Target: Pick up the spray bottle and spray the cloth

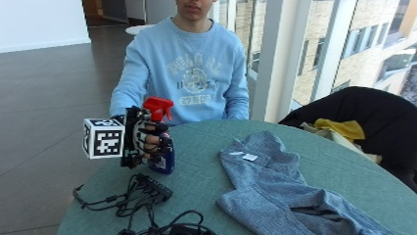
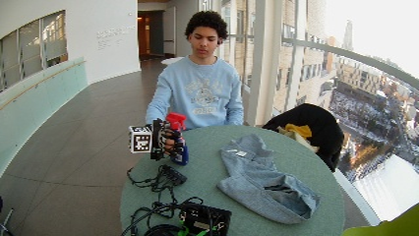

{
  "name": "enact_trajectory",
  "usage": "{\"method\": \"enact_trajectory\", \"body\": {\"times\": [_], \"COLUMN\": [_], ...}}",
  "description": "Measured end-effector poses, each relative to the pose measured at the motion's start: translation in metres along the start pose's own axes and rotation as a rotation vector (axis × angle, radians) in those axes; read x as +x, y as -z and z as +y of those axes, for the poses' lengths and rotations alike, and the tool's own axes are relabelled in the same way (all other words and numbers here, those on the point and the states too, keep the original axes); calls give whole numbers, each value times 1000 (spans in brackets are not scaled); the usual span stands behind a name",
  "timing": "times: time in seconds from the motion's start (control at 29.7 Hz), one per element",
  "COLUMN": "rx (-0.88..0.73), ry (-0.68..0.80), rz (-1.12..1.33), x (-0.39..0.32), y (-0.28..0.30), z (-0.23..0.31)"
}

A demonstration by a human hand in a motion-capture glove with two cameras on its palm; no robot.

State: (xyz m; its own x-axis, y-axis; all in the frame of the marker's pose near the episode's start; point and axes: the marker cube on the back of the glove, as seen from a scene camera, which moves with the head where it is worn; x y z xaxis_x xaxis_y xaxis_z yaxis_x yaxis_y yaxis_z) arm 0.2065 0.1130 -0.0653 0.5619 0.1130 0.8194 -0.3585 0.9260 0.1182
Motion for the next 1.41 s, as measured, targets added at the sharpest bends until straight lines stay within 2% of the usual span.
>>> {"method": "enact_trajectory", "body": {"times": [0.3,0.57,0.71,1.15,1.41], "rx": [112,243,260,95,-47], "ry": [29,31,9,-180,-249], "rz": [-28,55,114,333,514], "x": [2,-2,-10,-76,-93], "y": [-1,-5,-7,-29,-51], "z": [-11,-15,-24,-104,-145]}}
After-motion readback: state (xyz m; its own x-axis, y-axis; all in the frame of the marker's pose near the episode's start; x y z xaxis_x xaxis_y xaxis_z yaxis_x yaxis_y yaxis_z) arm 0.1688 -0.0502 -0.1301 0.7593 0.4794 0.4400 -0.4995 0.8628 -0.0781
